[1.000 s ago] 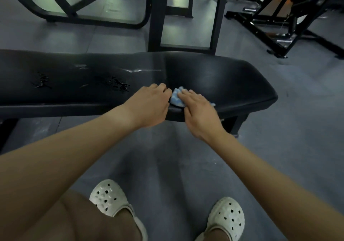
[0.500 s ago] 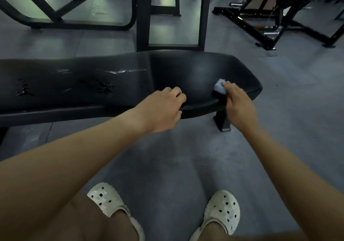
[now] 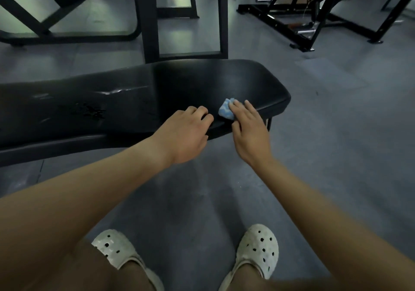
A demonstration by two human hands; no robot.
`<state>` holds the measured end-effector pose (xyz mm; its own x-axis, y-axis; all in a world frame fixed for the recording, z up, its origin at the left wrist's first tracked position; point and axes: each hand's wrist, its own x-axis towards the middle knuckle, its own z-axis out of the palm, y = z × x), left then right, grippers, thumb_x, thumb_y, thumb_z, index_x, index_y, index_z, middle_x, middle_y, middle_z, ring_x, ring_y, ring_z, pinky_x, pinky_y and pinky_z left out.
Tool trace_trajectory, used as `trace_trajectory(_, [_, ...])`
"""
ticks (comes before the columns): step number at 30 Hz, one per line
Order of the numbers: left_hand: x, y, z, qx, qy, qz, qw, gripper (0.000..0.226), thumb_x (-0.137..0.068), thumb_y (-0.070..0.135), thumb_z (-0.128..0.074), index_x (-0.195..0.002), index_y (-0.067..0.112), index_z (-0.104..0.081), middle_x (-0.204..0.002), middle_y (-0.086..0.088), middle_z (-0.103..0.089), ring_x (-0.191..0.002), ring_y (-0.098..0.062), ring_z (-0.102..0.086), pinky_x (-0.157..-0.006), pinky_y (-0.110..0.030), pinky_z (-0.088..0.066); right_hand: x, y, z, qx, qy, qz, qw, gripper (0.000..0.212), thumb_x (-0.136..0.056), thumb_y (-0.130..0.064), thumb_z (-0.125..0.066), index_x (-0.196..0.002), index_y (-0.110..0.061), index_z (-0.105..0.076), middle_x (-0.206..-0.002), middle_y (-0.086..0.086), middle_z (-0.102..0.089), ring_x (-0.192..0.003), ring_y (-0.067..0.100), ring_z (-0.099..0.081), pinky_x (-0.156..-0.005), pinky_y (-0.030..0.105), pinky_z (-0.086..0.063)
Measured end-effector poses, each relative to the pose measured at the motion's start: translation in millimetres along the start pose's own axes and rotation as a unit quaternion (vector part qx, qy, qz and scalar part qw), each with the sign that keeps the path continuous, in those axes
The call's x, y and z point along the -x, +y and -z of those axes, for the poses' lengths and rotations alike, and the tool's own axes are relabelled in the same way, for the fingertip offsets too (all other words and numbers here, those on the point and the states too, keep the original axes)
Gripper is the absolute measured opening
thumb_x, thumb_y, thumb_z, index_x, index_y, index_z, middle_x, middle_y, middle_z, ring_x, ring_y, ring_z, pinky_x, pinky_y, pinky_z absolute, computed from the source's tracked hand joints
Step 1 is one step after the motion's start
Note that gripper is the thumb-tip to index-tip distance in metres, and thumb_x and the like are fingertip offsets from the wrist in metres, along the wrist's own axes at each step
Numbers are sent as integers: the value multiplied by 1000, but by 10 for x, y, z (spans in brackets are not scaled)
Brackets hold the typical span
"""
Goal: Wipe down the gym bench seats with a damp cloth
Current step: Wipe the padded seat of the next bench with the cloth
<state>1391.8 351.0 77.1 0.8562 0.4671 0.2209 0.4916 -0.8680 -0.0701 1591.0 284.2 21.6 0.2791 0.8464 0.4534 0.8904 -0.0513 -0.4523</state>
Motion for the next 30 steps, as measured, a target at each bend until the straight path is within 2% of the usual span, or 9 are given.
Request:
trace_trajectory(3, [-73, 83, -23, -7, -7, -1, 1000, 44, -102, 36, -49, -140, 15, -47, -140, -6, -48, -117, -25, -53, -93, -43, -51, -66, 202, 75, 79, -6, 54, 995, 50, -97, -16, -45, -147, -19, -52, -152, -3, -51, -148, 30, -32, -119, 38, -25])
trace_trajectory(6, [-114, 104, -23, -14, -12, 3, 1000, 44, -103, 37, -47, -141, 16, -46, -137, -5, -49, -113, -25, -53, -89, -42, -52, -155, 483, 200, 112, 60, -16, 992, 48, -94, -18, -46, -140, -20, -60, -142, 3, -60, -130, 37, -46, -104, 47, -41])
trace_trajectory(8, [-132, 92, -17, -14, -13, 3, 1000, 42, -103, 36, -46, -140, 16, -46, -135, -3, -50, -111, -24, -52, -87, -42, -53, -163, 625, 273, 122, 96, -78, 985, 45, -95, -16, -44, -136, -20, -63, -132, 8, -56, -115, 36, -47, -94, 46, -46])
trace_trajectory(14, [-151, 102, -16, -34, -21, -4, 999, 41, -101, 35, -50, -137, 16, -47, -129, -2, -51, -103, -23, -50, -81, -39, -51, -139, 440, 254, -88, 92, -206, 970, 45, -92, 1, -38, -130, -19, -50, -116, 4, -35, -86, 23, -51, -80, 30, -42])
trace_trajectory(17, [-183, 130, 3, -39, -18, 3, 999, 37, -100, 34, -52, -132, 16, -48, -125, -3, -50, -101, -24, -49, -76, -38, -48, 8, 120, 72, -102, 96, -177, 974, 33, -93, -3, -43, -122, -19, -49, -115, 5, -39, -87, 22, -52, -80, 36, -48])
trace_trajectory(21, [-202, 152, 3, -42, -17, 10, 999, 30, -97, 32, -54, -122, 16, -49, -117, -3, -51, -96, -25, -48, -72, -39, -46, 138, -101, -66, -92, 75, -118, 986, 25, -95, -7, -47, -117, -18, -49, -110, 2, -39, -79, 15, -50, -67, 32, -46])
trace_trajectory(25, [-182, 125, -7, -29, -22, 7, 999, 34, -98, 32, -54, -128, 16, -49, -121, -3, -51, -99, -24, -48, -76, -40, -49, 49, 147, 36, -73, 66, -83, 992, 27, -96, -12, -49, -122, -20, -54, -109, -1, -39, -81, 16, -51, -73, 36, -50])
trace_trajectory(28, [-146, 97, 2, -16, -34, 6, 999, 40, -100, 33, -52, -136, 17, -47, -127, -1, -50, -104, -23, -49, -83, -41, -51, -42, 351, 94, -70, 99, -112, 986, 38, -94, -8, -45, -127, -23, -58, -112, 1, -39, -85, 13, -50, -80, 35, -51])
trace_trajectory(30, [-128, 82, 11, -11, -39, 3, 999, 42, -100, 33, -51, -138, 17, -47, -129, -1, -51, -105, -23, -50, -85, -42, -51, -94, 482, 148, -83, 114, -153, 978, 41, -97, -6, -42, -130, -23, -58, -113, 1, -37, -78, 8, -45, -83, 30, -49])
